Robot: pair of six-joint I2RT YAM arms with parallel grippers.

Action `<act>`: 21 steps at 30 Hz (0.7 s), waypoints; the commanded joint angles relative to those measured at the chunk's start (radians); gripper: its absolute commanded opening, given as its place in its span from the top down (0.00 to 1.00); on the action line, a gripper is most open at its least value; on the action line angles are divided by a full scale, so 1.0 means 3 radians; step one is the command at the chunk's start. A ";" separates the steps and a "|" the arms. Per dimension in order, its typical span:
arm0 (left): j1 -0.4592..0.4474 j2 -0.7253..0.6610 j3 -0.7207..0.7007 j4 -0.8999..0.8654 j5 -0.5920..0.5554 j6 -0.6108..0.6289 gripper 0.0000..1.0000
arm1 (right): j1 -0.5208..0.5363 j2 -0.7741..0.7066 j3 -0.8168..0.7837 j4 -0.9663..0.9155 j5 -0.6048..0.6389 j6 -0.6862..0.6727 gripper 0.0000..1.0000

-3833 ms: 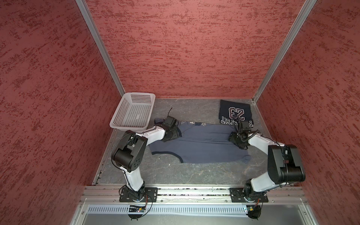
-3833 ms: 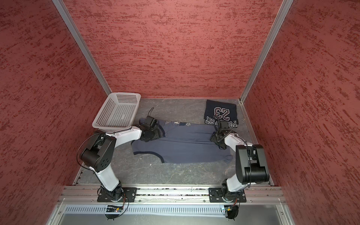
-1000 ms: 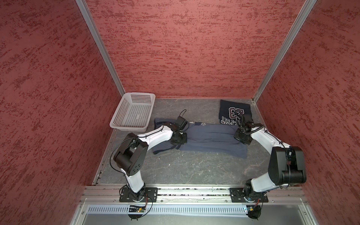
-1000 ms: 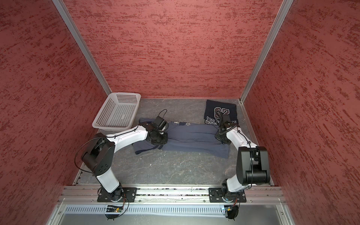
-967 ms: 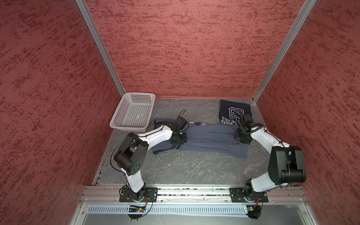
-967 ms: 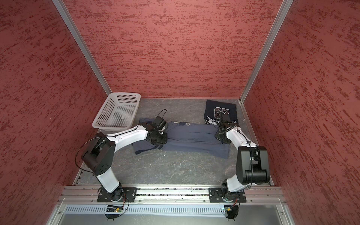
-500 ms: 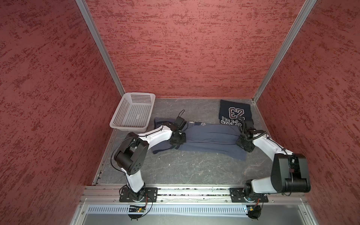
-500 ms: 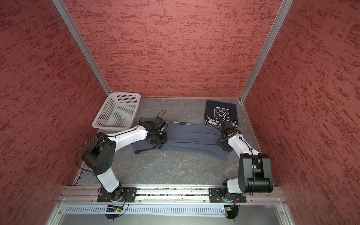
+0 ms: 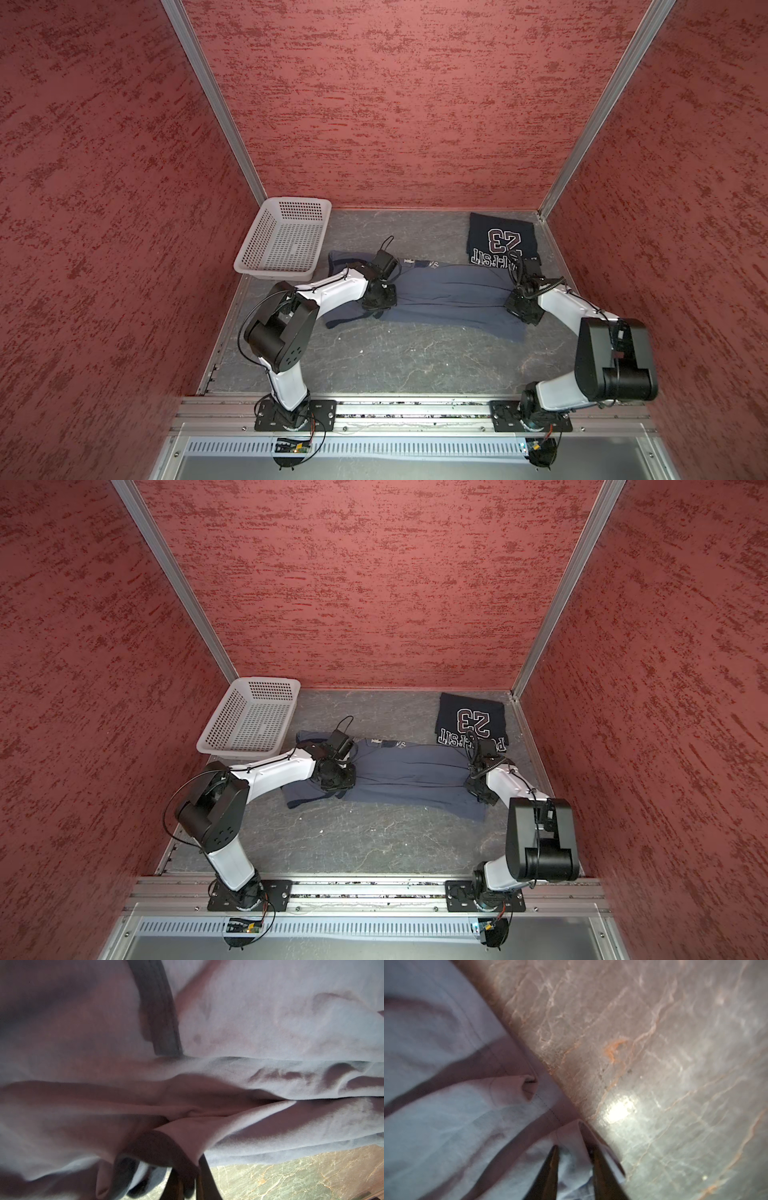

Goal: Fold and stack tank tops
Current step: Fold the tank top at the center of the table.

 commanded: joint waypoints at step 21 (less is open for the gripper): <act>0.0125 -0.0008 0.0124 -0.0028 -0.0121 -0.0178 0.84 | -0.0017 -0.0118 0.0458 0.0198 0.0116 -0.0167 0.96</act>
